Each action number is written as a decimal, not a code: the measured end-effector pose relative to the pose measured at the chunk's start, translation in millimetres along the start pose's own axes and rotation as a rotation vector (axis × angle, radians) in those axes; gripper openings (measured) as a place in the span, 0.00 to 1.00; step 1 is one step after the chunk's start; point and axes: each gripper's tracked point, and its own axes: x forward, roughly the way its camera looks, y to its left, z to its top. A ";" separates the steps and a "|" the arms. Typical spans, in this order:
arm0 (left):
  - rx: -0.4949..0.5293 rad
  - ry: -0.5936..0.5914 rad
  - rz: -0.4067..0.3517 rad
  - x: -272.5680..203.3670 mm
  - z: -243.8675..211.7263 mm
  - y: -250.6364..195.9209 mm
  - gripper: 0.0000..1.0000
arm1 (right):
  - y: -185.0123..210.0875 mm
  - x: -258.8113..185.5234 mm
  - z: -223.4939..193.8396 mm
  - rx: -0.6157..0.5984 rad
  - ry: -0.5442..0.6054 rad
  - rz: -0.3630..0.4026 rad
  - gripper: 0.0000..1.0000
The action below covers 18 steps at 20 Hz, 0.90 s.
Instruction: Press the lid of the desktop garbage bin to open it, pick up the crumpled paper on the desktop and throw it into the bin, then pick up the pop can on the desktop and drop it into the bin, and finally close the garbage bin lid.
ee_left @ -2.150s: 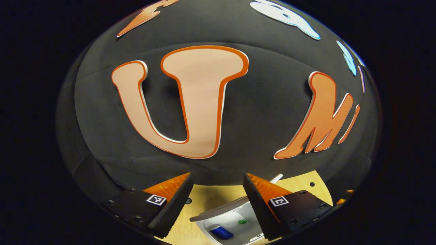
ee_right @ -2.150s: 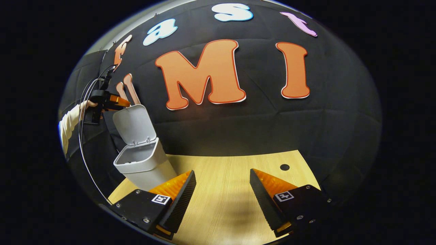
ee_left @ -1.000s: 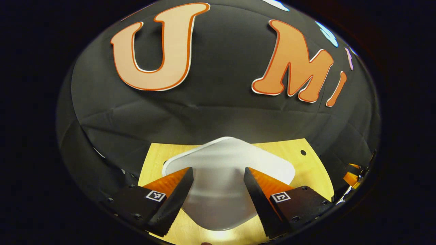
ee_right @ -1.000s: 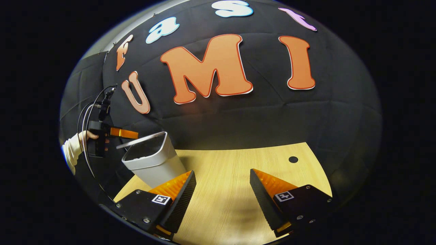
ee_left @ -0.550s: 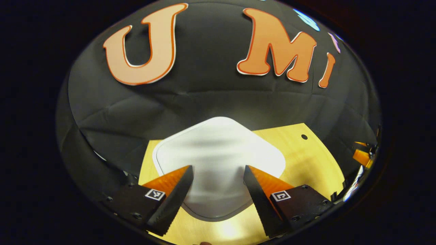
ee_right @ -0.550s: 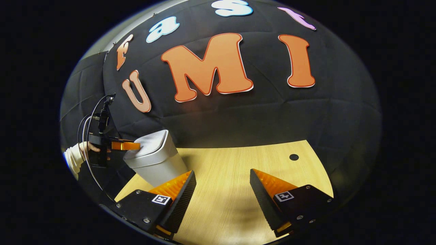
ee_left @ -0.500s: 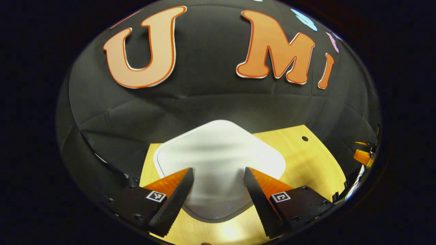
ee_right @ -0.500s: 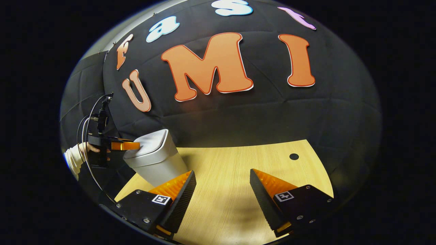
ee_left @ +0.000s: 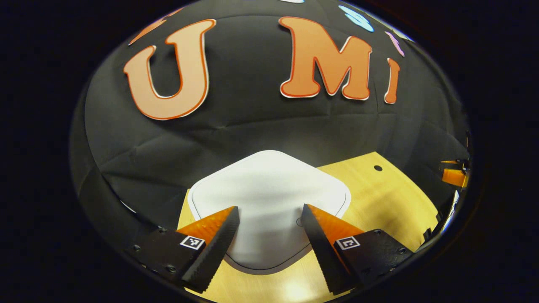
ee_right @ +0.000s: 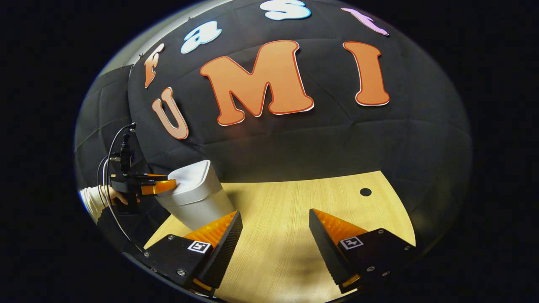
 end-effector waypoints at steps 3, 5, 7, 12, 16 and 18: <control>-0.062 -0.029 -0.004 0.7 3.9 5.4 0.96 | 3.7 -0.3 -2.0 0.010 -0.003 0.007 0.95; -0.064 -0.054 -0.006 -2.8 3.6 9.0 0.96 | 4.0 -0.8 -1.3 0.013 -0.004 0.008 0.95; -0.057 -0.069 -0.001 -4.9 4.3 6.3 0.96 | 4.5 -1.5 1.6 0.018 -0.015 0.005 0.95; -0.091 -0.096 0.028 -3.4 4.7 8.5 0.97 | 2.6 -5.5 9.7 0.016 -0.038 -0.008 0.95; -0.109 -0.119 0.000 -8.0 14.2 9.1 0.96 | 1.5 -8.5 15.6 0.021 -0.056 -0.017 0.95; -0.116 -0.152 -0.028 -18.2 28.8 2.9 0.96 | 0.7 -9.6 16.9 0.020 -0.061 -0.021 0.95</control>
